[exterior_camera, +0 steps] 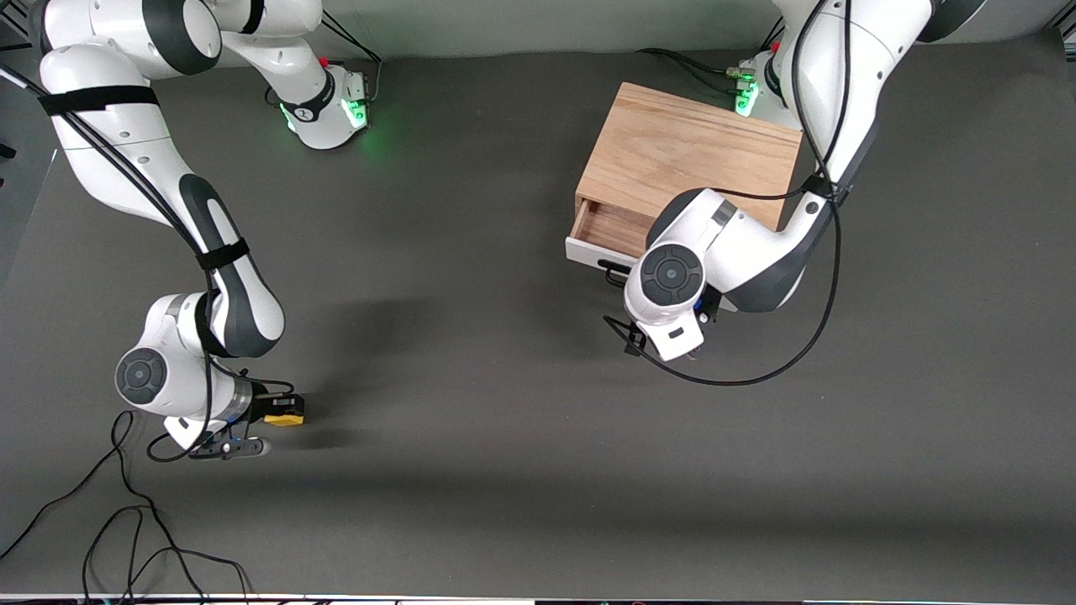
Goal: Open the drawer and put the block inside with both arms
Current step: 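Pull the drawer open with the left gripper while the right gripper grasps the cube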
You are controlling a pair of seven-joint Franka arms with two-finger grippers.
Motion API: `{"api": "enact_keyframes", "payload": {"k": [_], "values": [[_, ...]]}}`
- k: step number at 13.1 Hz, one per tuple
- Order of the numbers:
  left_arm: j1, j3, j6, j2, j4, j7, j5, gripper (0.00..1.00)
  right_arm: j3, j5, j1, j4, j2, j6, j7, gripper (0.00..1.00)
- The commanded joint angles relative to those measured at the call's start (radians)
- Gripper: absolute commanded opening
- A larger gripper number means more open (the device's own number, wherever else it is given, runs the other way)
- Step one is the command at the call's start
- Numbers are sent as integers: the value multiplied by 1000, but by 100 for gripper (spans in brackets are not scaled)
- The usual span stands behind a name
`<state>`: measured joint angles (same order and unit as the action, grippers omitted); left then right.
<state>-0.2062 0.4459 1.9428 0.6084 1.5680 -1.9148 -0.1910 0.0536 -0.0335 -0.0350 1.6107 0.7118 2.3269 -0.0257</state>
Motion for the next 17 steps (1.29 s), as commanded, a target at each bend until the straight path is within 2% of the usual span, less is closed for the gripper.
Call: {"api": "enact_keyframes", "payload": {"k": [1,7,12,15,17], "values": [[-35,-7,85,85,-112,-23,-61,100,-8,-14,7,-73,-6,-67,0,17],[-35,-7,157,86,-118,-20,-81,100,-3,-8,12,-342,-11,-404,10,13],[-36,-26,211,91,-129,-18,-84,100,6,-13,70,-520,-11,-622,168,13],[-36,-27,242,94,-131,-18,-94,100,8,-14,119,-551,-76,-777,237,13],[-36,-27,242,102,-146,-18,-96,100,11,0,126,-540,-141,-817,270,13]]}}
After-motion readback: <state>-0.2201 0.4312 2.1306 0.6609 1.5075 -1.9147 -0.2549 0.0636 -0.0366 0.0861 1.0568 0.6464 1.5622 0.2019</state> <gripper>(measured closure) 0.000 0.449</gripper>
